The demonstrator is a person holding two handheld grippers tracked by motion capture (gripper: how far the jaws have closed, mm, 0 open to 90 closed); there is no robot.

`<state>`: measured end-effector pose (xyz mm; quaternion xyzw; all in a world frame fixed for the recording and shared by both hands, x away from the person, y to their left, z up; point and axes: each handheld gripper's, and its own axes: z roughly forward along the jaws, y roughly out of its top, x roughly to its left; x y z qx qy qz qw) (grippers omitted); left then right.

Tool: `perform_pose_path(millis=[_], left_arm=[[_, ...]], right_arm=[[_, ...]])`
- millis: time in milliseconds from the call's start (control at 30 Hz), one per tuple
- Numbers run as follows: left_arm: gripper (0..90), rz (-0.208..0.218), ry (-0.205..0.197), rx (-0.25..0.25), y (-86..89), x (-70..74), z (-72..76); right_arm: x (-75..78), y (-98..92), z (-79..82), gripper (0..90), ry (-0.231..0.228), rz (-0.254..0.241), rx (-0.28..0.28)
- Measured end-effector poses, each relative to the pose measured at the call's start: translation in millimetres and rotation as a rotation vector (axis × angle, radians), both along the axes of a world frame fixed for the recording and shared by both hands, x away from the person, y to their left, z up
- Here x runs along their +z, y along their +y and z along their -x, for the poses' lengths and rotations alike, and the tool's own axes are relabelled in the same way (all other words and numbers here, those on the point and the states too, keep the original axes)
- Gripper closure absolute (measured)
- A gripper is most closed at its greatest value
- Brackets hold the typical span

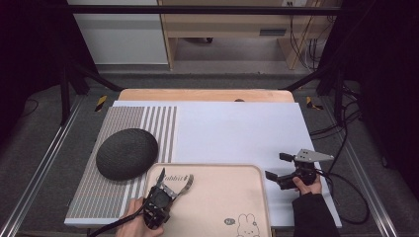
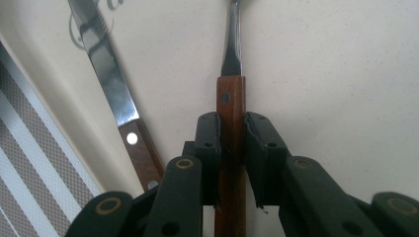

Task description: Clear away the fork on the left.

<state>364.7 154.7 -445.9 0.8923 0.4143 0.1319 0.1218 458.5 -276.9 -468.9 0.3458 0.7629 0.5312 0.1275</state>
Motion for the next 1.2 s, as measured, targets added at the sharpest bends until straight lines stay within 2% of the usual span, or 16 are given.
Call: perform_pose_path(millis=[133,233,267,467,567,667,733,800,900,1000,1100,1200], left_arm=[[75.0,-0.002,-0.016,-0.034,1.7,-0.9,1.1],[67.8,0.000,-0.027,-0.066,3.2,-0.1,1.4],[66.0,0.023,-0.025,-0.059,3.8,1.1,2.1],[45.0,0.093,-0.062,-0.088,13.0,14.7,-2.5],[33.5,0.146,-0.041,-0.091,19.0,20.2,-9.1],[30.4,0.158,-0.070,-0.108,24.4,22.4,-13.2],[24.8,0.162,-0.091,-0.116,26.6,22.5,-14.6],[18.5,0.190,-0.082,-0.117,28.7,22.8,-16.3],[17.0,0.244,-0.089,-0.132,31.8,23.3,-18.1],[14.8,0.276,-0.107,-0.148,33.1,23.6,-18.3],[12.0,0.277,-0.135,-0.154,32.5,24.7,-18.2],[9.5,0.295,-0.134,-0.153,31.6,24.8,-20.0]], right_arm=[[0.1,-0.2,0.0,0.4,0.000,0.000,0.000],[0.0,0.0,0.0,0.4,0.001,0.001,0.000],[0.0,0.0,-0.1,0.4,0.000,0.001,0.000],[0.0,-0.1,0.0,0.4,0.000,0.001,-0.002],[0.0,-0.1,-0.1,0.4,0.000,0.001,-0.002],[-0.1,-0.1,-0.1,0.4,0.000,0.002,-0.002],[0.0,-0.1,-0.1,0.4,-0.001,0.003,-0.003],[-0.1,-0.1,-0.2,0.4,0.000,0.002,-0.003],[-0.1,0.0,-0.2,0.4,0.000,0.003,-0.003],[0.1,-0.2,0.0,0.4,0.000,0.002,-0.003],[0.1,-0.2,-0.1,0.4,0.000,0.002,-0.004],[0.2,-0.2,0.0,0.4,-0.001,0.002,-0.005]])
